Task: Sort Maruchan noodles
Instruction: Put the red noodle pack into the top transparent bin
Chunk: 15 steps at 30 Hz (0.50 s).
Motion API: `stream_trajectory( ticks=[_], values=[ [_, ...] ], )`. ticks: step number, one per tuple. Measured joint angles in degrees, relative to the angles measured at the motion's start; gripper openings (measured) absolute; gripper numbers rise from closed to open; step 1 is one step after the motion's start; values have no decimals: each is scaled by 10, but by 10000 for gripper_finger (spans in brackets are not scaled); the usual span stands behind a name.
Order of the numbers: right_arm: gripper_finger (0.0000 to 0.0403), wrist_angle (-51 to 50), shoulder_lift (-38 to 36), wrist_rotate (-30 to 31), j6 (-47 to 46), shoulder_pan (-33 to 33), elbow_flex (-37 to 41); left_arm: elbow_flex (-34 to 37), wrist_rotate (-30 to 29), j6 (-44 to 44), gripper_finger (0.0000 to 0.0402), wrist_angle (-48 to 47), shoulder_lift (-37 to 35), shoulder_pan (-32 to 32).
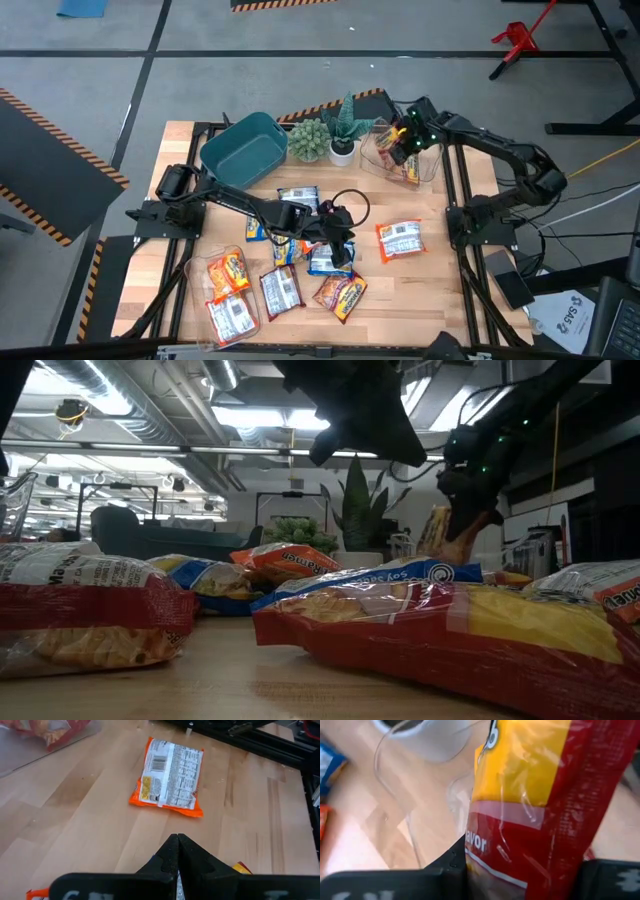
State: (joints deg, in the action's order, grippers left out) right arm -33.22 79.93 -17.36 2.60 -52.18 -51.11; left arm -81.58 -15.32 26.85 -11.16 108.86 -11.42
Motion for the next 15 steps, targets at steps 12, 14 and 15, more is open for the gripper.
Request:
stream_trajectory(
  ticks=[12,14,15],
  values=[
    [109,-3,53,40,54,58,0,0,-2,-4,0,0,0,0],
    [113,-3,53,57,54,64,0,0,-2,-4,0,0,0,0],
    [125,-3,53,71,54,67,0,0,-2,-4,0,0,0,0]
  ],
)
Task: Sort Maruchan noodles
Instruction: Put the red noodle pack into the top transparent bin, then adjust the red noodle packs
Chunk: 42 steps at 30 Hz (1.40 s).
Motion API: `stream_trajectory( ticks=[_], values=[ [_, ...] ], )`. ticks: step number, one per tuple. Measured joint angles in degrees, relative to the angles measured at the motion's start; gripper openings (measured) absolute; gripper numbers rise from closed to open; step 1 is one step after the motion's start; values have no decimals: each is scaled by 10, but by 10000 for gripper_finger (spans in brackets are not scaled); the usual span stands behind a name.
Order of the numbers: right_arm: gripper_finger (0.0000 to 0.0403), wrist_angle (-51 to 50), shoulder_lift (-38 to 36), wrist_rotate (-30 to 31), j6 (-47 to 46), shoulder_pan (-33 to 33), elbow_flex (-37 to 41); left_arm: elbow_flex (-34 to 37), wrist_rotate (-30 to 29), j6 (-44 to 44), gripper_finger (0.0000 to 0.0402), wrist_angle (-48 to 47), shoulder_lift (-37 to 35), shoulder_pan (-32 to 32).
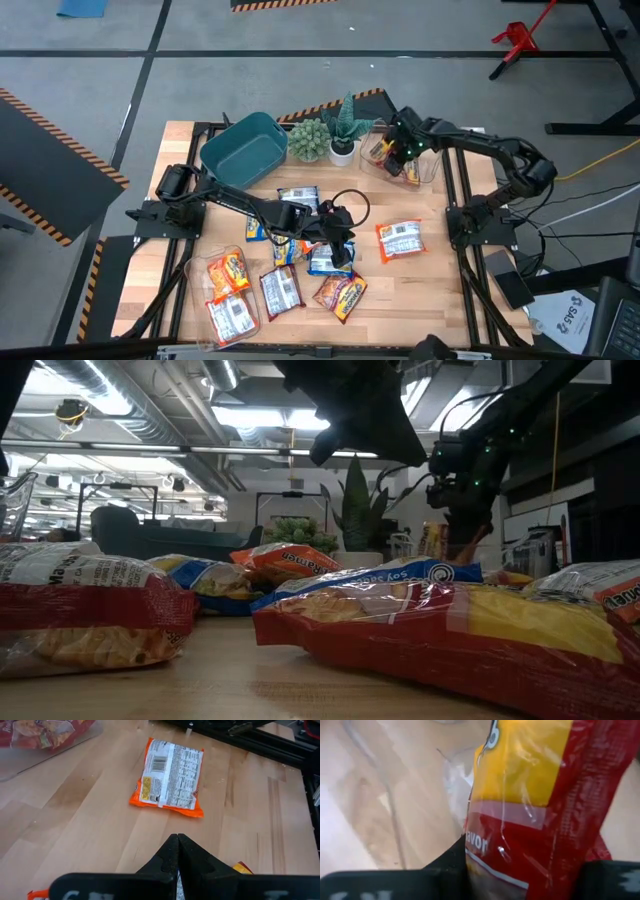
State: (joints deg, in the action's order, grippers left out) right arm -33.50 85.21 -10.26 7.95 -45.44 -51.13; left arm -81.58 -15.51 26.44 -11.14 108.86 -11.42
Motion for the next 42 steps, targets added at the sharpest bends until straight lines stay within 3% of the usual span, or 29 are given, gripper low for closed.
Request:
stream_trajectory(
  ticks=[8,12,16,21,23,26,29,32,39,42],
  values=[
    [267,12,0,81,1,16,0,0,0,0,0,0,0,0],
    [318,17,0,159,-3,16,0,0,0,0,0,0,0,0],
    [339,17,0,217,-19,16,0,0,0,0,0,0,0,0],
    [335,15,-22,175,-33,16,0,0,0,0,0,0,0,0],
    [329,3,-35,167,-60,16,0,0,0,0,0,0,0,0],
    [312,-41,-55,203,-109,16,0,0,0,0,0,0,0,0],
    [275,-86,-62,212,-146,15,0,0,-1,0,0,0,0,0],
    [214,-108,-59,208,-155,15,3,0,-10,0,0,0,0,0],
    [29,-79,-47,167,-156,16,24,0,-20,0,0,0,0,0],
    [14,-59,-37,167,-155,16,34,0,-20,-1,0,0,0,0]
  ],
)
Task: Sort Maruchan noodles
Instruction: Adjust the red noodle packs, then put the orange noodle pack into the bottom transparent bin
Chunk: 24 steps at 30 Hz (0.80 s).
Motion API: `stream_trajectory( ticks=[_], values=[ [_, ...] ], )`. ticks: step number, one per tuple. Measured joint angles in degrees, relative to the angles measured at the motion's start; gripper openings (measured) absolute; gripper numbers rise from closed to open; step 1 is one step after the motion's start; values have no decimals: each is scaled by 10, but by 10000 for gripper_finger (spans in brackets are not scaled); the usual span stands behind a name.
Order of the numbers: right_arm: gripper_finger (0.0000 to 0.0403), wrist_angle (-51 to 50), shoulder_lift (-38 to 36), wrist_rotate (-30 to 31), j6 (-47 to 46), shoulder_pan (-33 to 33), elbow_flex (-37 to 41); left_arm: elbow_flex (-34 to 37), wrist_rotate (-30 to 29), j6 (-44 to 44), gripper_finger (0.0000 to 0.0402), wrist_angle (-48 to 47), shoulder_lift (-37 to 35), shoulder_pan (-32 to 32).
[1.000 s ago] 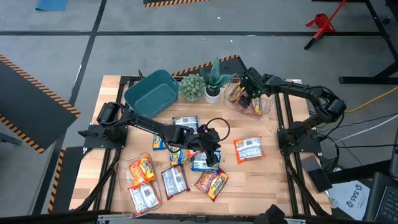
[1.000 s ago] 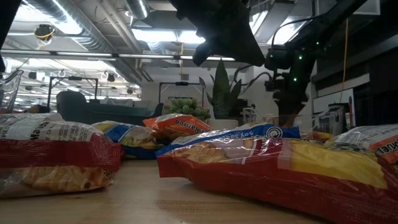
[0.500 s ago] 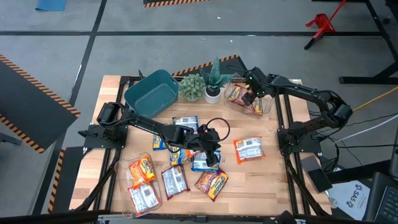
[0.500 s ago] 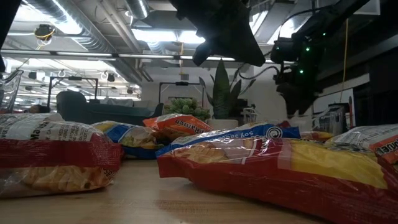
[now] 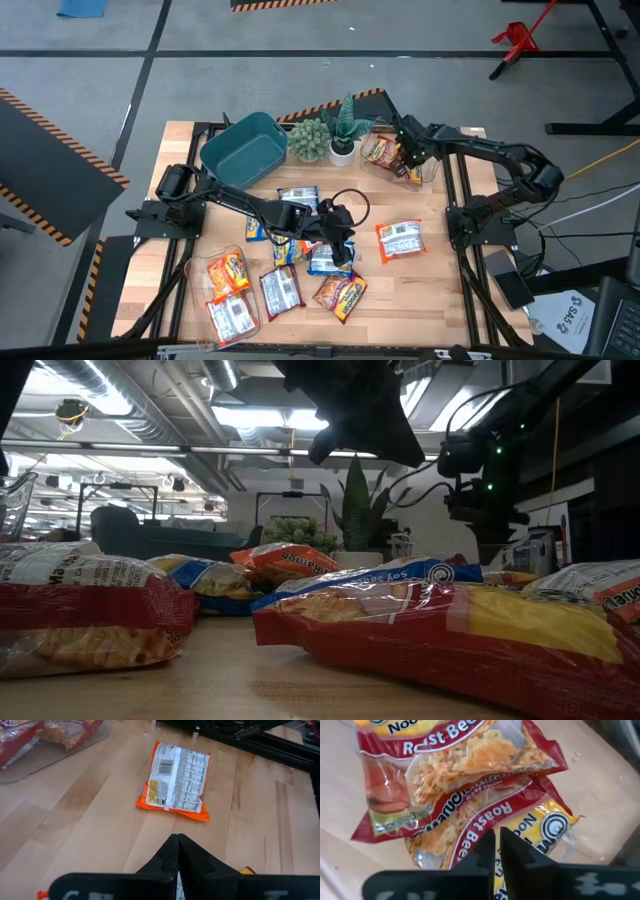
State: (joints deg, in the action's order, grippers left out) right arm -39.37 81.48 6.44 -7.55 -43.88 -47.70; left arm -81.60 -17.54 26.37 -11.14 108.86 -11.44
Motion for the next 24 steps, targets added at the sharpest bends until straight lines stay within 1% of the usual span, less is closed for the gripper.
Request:
stream_trajectory(
  ticks=[3,7,10,12,16,19,21,24],
  values=[
    [23,6,18,1,-3,0,3,0,0,0,0,0,0,0],
    [4,8,44,10,-3,0,3,0,0,0,0,0,0,0],
    [7,-5,55,43,-22,0,0,0,0,0,0,0,0,0],
    [8,-35,55,67,-36,0,0,0,0,0,0,0,0,0],
    [2,-126,53,114,-62,0,-13,0,0,0,0,0,0,0],
    [4,-164,49,137,-72,0,-27,0,0,0,0,0,0,0],
    [5,-170,38,134,-74,0,-33,0,0,0,0,0,0,0],
    [5,-156,7,81,-71,0,-41,0,7,0,0,0,0,0]
  ],
)
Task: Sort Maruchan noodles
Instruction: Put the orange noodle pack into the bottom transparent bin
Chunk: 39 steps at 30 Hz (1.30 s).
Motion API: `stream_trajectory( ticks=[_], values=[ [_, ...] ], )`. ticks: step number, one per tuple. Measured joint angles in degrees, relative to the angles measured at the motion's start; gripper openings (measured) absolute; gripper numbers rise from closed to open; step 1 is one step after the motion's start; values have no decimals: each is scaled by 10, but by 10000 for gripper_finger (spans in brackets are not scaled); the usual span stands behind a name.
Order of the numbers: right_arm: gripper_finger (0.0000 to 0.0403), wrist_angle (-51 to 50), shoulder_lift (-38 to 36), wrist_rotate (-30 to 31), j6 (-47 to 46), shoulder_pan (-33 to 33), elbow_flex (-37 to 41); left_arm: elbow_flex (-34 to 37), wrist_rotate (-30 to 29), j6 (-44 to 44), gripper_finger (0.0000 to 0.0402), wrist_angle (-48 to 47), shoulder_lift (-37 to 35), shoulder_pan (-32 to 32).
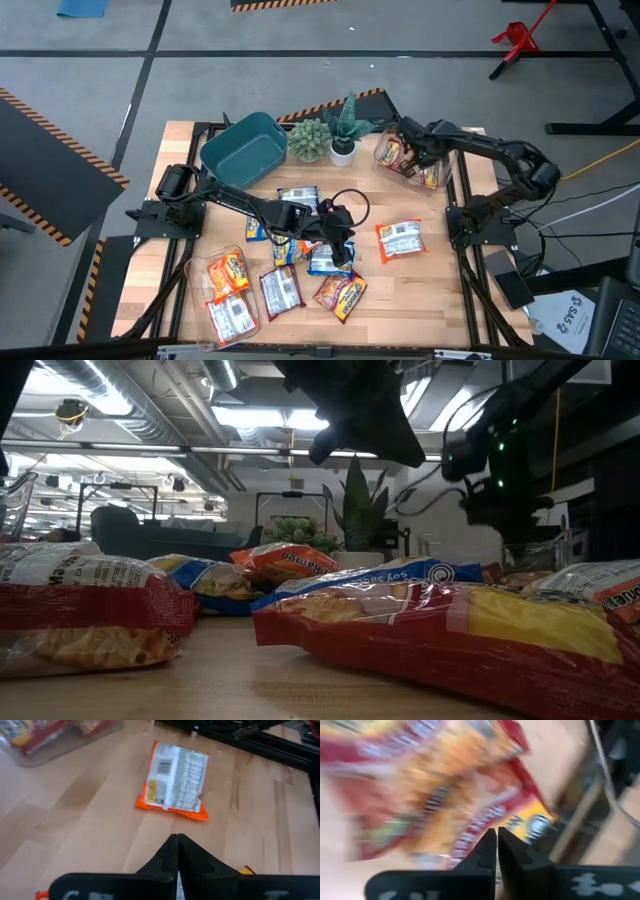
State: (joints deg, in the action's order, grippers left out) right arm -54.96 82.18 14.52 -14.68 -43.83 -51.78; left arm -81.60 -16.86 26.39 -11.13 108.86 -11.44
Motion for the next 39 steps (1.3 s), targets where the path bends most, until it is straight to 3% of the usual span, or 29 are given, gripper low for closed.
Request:
stream_trajectory(
  ticks=[5,8,12,15,21,27,32,39],
  values=[
    [5,42,-90,-195,30,0,-4,-1,39,-13,0,-9,-39,-7],
    [5,55,-165,-296,29,9,-4,-2,28,-15,0,-61,-81,-26],
    [5,65,-272,-338,14,68,-1,-2,-60,30,0,-200,-128,-68],
    [5,106,-339,-347,-5,149,18,-2,-135,78,0,-278,-135,-102],
    [5,253,-390,-303,-47,361,83,12,-210,99,0,-334,-93,-129],
    [48,319,-342,-165,-64,540,123,88,-216,107,0,-271,-78,-94],
    [129,330,-278,-61,-64,619,124,144,-187,92,0,-179,-84,-61],
    [208,377,-201,-40,-65,649,124,212,-123,99,0,-112,-84,-25]
  ],
)
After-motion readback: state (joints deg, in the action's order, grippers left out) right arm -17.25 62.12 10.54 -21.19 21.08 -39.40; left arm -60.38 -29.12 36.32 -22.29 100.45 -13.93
